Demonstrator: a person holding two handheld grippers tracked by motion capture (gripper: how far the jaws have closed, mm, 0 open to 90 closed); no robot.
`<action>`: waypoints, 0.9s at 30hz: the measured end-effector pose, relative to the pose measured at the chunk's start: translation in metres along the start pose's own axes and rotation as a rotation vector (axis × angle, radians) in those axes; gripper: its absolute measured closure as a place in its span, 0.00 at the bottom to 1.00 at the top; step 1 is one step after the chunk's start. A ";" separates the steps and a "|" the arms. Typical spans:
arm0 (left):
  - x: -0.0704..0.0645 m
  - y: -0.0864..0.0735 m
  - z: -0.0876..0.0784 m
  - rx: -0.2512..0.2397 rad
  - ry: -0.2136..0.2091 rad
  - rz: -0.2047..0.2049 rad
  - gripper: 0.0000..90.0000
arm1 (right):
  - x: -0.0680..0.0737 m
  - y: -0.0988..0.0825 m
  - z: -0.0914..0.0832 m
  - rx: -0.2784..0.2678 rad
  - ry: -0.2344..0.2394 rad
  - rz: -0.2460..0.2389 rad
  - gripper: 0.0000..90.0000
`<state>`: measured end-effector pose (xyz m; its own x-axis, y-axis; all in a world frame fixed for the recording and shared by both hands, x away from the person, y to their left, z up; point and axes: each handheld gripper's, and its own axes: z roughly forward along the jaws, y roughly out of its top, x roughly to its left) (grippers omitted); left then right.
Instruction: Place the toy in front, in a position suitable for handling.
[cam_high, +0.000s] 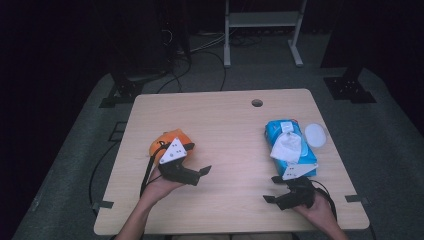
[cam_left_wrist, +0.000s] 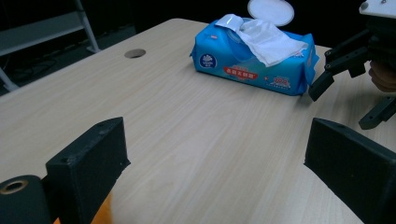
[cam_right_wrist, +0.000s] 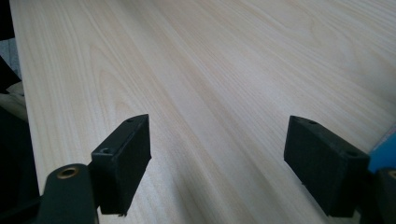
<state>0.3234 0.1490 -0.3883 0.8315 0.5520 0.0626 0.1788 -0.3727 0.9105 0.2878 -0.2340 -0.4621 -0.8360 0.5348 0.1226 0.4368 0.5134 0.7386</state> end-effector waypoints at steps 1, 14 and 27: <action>0.002 0.003 -0.001 0.000 0.008 0.009 0.06 | 0.000 0.000 0.000 0.001 -0.003 0.003 0.24; 0.040 0.019 -0.030 -0.058 0.104 -0.011 0.06 | 0.000 -0.001 0.000 0.000 -0.002 -0.001 0.24; 0.064 0.000 -0.046 -0.039 0.194 -0.053 0.06 | 0.001 0.000 0.001 0.004 0.006 -0.012 0.24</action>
<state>0.3526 0.2185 -0.3655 0.7036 0.7051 0.0885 0.1956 -0.3120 0.9297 0.2870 -0.2324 -0.4625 -0.8429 0.5249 0.1179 0.4284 0.5224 0.7373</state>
